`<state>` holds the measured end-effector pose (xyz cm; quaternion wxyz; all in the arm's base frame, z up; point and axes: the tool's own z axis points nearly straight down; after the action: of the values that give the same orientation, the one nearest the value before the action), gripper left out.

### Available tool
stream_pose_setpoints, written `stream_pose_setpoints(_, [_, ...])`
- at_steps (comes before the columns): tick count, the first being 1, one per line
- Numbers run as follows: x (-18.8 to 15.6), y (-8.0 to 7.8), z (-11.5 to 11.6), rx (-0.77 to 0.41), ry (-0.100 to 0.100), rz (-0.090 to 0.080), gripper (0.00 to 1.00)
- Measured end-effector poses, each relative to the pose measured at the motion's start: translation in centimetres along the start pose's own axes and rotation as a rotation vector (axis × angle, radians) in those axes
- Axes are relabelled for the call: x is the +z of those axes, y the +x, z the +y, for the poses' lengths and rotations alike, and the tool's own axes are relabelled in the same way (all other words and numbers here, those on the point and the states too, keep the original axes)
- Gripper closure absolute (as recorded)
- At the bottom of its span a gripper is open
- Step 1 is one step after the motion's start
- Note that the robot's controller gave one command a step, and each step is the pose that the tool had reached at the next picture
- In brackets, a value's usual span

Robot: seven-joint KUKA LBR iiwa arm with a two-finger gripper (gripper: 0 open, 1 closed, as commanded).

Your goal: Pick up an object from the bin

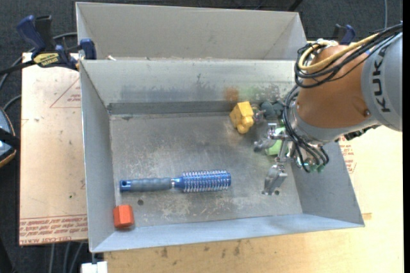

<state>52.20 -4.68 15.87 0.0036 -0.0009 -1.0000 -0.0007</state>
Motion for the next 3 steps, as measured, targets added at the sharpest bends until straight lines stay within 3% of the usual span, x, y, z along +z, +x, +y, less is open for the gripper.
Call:
stream_pose_setpoints(1, [8.5,1.6,6.2,-0.381,0.005,-0.014,0.0])
stream_pose_setpoints(2, [8.5,2.1,12.8,-0.462,0.005,-0.021,0.0])
stream_pose_setpoints(3, [8.4,2.1,12.6,-0.457,0.004,-0.019,1.0])
